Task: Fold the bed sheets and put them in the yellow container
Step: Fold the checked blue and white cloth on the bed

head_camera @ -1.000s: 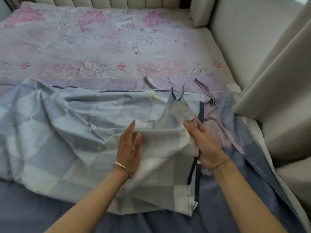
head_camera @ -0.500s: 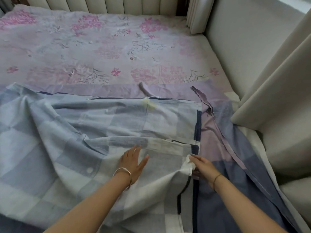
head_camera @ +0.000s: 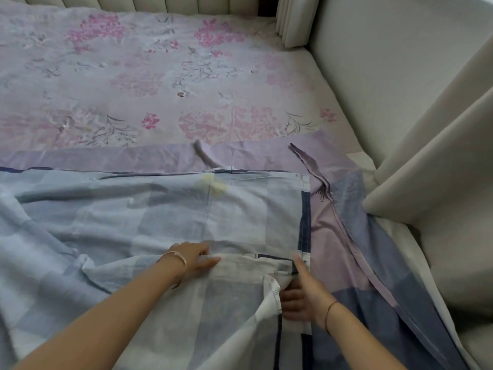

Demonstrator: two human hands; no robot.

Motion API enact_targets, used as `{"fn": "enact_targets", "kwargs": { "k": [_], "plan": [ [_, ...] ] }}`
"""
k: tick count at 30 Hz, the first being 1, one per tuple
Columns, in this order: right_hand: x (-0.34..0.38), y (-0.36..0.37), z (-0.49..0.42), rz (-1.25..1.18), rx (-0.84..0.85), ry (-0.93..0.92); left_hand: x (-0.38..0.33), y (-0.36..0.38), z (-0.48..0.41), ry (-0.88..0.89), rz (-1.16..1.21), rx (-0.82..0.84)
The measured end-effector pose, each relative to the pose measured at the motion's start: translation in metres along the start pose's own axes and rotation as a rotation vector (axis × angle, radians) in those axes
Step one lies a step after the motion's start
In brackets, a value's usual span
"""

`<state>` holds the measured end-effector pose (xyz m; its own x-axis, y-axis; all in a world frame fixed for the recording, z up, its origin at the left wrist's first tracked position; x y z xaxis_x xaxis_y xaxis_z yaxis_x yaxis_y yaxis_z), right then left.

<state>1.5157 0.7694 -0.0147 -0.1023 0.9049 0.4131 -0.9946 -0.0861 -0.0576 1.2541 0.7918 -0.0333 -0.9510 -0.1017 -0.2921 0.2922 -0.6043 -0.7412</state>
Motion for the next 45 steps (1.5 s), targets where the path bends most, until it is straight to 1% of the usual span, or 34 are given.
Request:
{"fn": "enact_targets", "kwargs": {
  "k": [1, 3, 4, 5, 6, 7, 9, 10, 12, 13, 15, 16, 18, 19, 20, 21, 22, 23, 25, 27, 30, 32, 34, 35, 36, 39, 40, 41, 43, 45],
  "plan": [
    [0.000, 0.002, -0.002, 0.049, 0.017, 0.020, 0.006, -0.003, 0.001, 0.050, 0.086, 0.017],
    [0.000, 0.010, -0.007, 0.282, 0.001, -0.034, 0.012, -0.012, -0.001, 0.130, 0.204, -0.001],
    [0.003, 0.013, -0.010, 0.371, -0.019, -0.078, 0.013, -0.016, -0.003, 0.167, 0.241, -0.042],
    [0.009, 0.015, -0.012, 0.385, -0.018, -0.116, 0.011, -0.022, -0.007, 0.205, 0.280, -0.115],
    [0.020, 0.014, -0.012, 0.308, 0.010, -0.139, 0.008, -0.033, -0.012, 0.246, 0.325, -0.201],
    [0.037, 0.011, -0.016, 0.179, 0.046, -0.173, 0.005, -0.048, -0.019, 0.283, 0.377, -0.296],
    [0.075, 0.001, -0.019, -0.082, 0.107, -0.306, -0.002, -0.081, -0.032, 0.345, 0.448, -0.486],
    [0.096, -0.004, -0.021, -0.160, 0.111, -0.371, -0.007, -0.100, -0.040, 0.362, 0.453, -0.564],
    [0.129, -0.013, -0.033, -0.196, 0.057, -0.467, -0.014, -0.131, -0.056, 0.342, 0.397, -0.659],
    [0.141, -0.015, -0.043, -0.163, -0.006, -0.497, -0.018, -0.142, -0.065, 0.301, 0.337, -0.668],
    [0.153, -0.017, -0.061, -0.125, -0.105, -0.512, -0.025, -0.150, -0.085, 0.176, 0.196, -0.618],
    [0.156, -0.016, -0.071, -0.131, -0.129, -0.501, -0.028, -0.148, -0.095, 0.114, 0.140, -0.580],
    [0.151, -0.010, -0.086, -0.132, -0.105, -0.440, -0.031, -0.136, -0.111, 0.059, 0.111, -0.561],
    [0.146, -0.008, -0.091, -0.106, -0.107, -0.441, -0.031, -0.130, -0.115, 0.054, 0.121, -0.591],
    [0.144, -0.006, -0.092, -0.040, -0.144, -0.503, -0.031, -0.128, -0.118, 0.056, 0.128, -0.639],
    [0.145, -0.007, -0.093, 0.049, -0.218, -0.583, -0.032, -0.128, -0.120, 0.059, 0.135, -0.694],
    [0.149, -0.009, -0.092, 0.113, -0.327, -0.663, -0.033, -0.131, -0.123, 0.067, 0.139, -0.750],
    [0.154, -0.014, -0.095, 0.134, -0.402, -0.722, -0.034, -0.136, -0.127, 0.075, 0.137, -0.795],
    [0.166, -0.019, -0.102, 0.133, -0.446, -0.791, -0.034, -0.142, -0.138, 0.066, 0.110, -0.824],
    [0.169, -0.019, -0.110, 0.164, -0.451, -0.768, -0.031, -0.139, -0.149, 0.025, 0.104, -0.786],
    [0.160, -0.017, -0.120, 0.199, -0.514, -0.743, -0.027, -0.119, -0.162, -0.010, 0.143, -0.732],
    [0.150, -0.021, -0.125, 0.168, -0.554, -0.739, -0.027, -0.100, -0.160, -0.018, 0.073, -0.742],
    [0.144, -0.024, -0.123, 0.122, -0.592, -0.717, -0.032, -0.077, -0.149, 0.013, 0.043, -0.778],
    [0.139, -0.024, -0.120, 0.108, -0.597, -0.725, -0.036, -0.064, -0.140, 0.028, 0.037, -0.770],
    [0.133, -0.023, -0.118, 0.091, -0.594, -0.732, -0.039, -0.051, -0.133, 0.032, 0.016, -0.727],
    [0.112, -0.020, -0.104, 0.025, -0.528, -0.702, -0.046, -0.004, -0.110, 0.002, -0.022, -0.529],
    [0.103, -0.020, -0.099, -0.001, -0.506, -0.677, -0.047, 0.010, -0.101, -0.001, -0.016, -0.501],
    [0.093, -0.021, -0.095, -0.015, -0.487, -0.652, -0.048, 0.024, -0.092, 0.006, -0.018, -0.506],
    [0.068, -0.023, -0.081, 0.011, -0.446, -0.590, -0.049, 0.050, -0.066, 0.047, -0.052, -0.581],
    [0.040, -0.024, -0.066, 0.052, -0.351, -0.544, -0.049, 0.075, -0.041, 0.090, -0.049, -0.614]
  ]
}}
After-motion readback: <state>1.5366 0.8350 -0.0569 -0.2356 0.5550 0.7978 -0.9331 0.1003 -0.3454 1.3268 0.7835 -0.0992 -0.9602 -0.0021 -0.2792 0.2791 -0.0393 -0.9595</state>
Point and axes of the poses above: each hand's wrist, its own z-axis away from the middle knuckle, its own y-axis out of the palm, x = y × z, the point moved 1 cm from there along -z, towards the middle knuckle
